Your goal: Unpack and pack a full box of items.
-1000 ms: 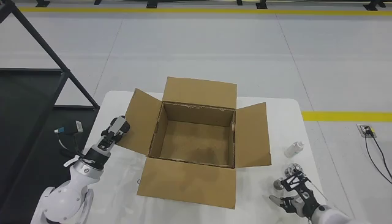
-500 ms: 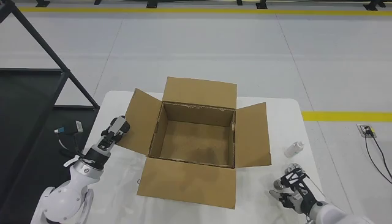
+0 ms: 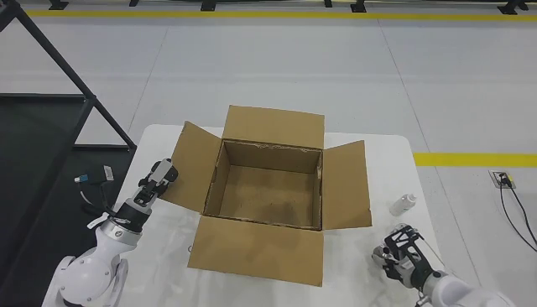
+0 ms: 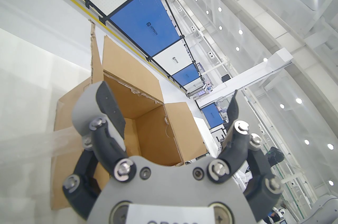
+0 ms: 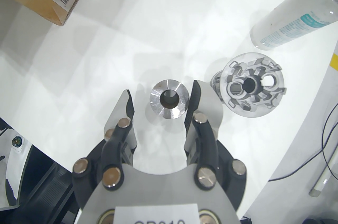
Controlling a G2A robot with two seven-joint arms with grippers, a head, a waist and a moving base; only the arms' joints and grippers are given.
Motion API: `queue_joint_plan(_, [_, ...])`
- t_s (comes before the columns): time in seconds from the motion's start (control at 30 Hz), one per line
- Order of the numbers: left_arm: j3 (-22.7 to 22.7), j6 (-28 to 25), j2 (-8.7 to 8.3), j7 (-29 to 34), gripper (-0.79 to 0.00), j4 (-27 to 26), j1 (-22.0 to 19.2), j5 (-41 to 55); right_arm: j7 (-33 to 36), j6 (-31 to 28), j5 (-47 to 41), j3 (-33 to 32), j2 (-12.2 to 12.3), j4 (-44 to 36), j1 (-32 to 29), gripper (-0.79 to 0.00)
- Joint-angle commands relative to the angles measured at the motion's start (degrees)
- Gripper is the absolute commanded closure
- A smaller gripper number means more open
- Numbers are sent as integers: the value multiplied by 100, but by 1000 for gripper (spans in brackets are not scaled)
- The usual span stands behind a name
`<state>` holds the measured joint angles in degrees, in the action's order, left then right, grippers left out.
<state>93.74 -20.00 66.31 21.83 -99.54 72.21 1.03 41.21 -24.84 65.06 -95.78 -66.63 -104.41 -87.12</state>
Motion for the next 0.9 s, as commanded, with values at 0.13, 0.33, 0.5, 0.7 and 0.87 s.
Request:
queue_joint_plan(0.13, [0, 0, 0, 0, -785, 0, 0, 0, 32, 64, 10, 73, 21, 72, 78, -376])
queue_joint_plan(0.33, [0, 0, 0, 0, -785, 0, 0, 0, 92, 186, 100, 141, 42, 105, 143, -329])
queue_joint_plan(0.5, [0, 0, 0, 0, -785, 0, 0, 0, 124, 232, 122, 207, 58, 119, 185, -317])
queue_joint_plan(0.7, [0, 0, 0, 0, -785, 0, 0, 0, 153, 288, 154, 290, 75, 156, 249, -317])
queue_joint_plan(0.87, [0, 0, 0, 0, -785, 0, 0, 0, 160, 317, 143, 328, 90, 197, 298, -234])
